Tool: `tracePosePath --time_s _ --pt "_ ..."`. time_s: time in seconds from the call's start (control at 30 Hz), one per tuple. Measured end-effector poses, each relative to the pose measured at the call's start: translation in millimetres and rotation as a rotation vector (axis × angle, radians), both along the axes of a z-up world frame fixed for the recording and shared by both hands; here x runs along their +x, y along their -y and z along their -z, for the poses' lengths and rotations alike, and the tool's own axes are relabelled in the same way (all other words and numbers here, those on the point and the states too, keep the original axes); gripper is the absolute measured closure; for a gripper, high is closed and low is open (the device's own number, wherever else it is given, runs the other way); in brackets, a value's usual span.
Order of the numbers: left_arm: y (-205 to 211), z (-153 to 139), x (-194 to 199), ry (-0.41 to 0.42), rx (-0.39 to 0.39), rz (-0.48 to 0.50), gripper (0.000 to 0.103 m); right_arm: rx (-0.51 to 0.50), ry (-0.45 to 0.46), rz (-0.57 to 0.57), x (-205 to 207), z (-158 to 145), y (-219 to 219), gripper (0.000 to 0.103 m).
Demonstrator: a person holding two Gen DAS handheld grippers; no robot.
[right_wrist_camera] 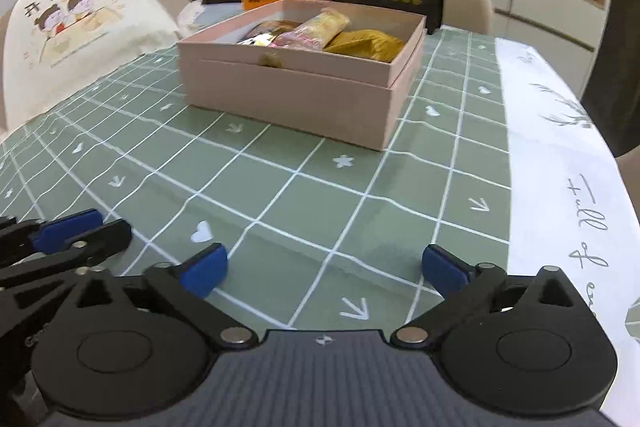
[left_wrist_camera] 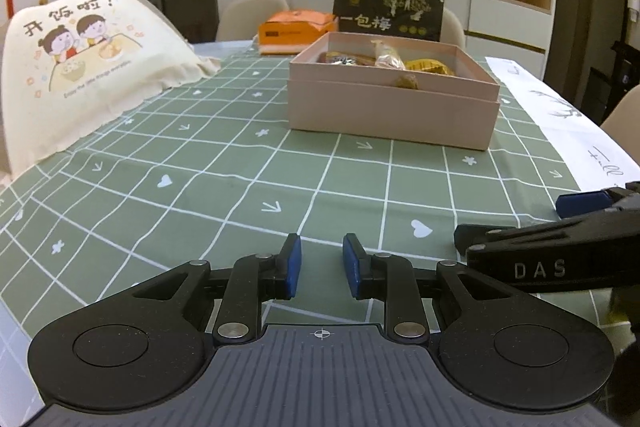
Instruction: Organize snacks
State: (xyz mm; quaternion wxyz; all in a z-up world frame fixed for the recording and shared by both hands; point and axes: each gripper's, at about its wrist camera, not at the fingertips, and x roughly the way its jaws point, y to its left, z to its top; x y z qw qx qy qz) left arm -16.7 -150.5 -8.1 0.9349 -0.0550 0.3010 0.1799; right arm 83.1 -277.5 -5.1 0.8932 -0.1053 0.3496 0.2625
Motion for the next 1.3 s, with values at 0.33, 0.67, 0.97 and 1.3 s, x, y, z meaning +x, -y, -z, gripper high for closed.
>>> tracePosePath --time_s 0.33,0.67,0.97,1.3 --pt "-5.5 0.8 -0.5 0.009 -0.026 0.006 0.076 0.037 0.056 0.037 -9.0 6.0 2.9 0.000" --pt "-5.5 0.9 -0.8 0.010 -0.028 0.004 0.076 0.037 0.056 0.038 -8.8 5.9 2.4 0.000" --pt "-6.0 1.0 -0.7 0.010 -0.029 0.005 0.076 0.037 0.056 0.038 -9.1 6.1 2.6 0.000" --pt "-6.2 1.1 -0.6 0.009 -0.028 0.005 0.076 0.037 0.056 0.037 -9.0 6.0 2.5 0.000"
